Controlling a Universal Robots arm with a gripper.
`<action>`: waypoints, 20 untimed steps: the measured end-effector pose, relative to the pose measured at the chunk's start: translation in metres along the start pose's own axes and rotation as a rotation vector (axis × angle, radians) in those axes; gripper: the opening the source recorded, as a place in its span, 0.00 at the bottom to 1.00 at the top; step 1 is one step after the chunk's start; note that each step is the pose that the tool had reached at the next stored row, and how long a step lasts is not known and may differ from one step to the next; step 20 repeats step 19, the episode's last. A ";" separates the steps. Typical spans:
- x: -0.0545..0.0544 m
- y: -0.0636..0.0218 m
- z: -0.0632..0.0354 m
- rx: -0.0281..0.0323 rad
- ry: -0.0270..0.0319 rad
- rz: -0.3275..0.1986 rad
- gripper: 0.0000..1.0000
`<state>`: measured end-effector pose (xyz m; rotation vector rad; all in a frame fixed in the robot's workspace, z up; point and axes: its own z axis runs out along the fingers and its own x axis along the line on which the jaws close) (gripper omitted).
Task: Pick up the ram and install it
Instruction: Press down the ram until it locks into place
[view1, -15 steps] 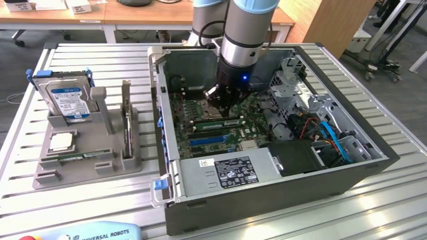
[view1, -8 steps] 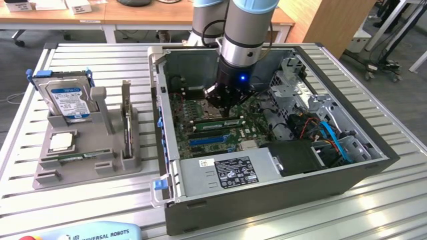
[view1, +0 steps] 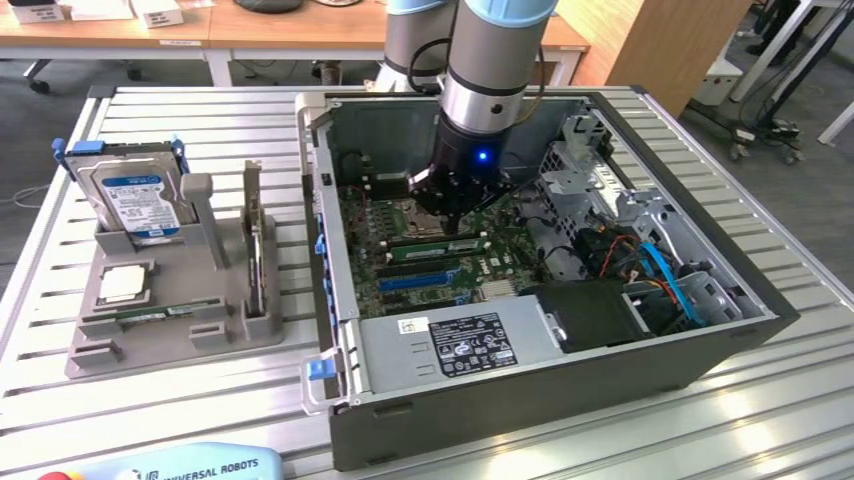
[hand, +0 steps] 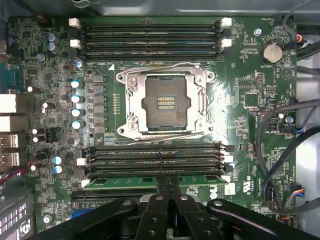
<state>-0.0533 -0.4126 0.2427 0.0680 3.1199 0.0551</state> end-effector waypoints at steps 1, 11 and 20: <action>0.000 0.0000 0.0000 -0.0001 0.0000 0.000 0.10; 0.000 0.0000 0.0000 0.0004 -0.0008 0.021 0.10; 0.000 0.0000 0.0000 0.0006 -0.0012 0.034 0.10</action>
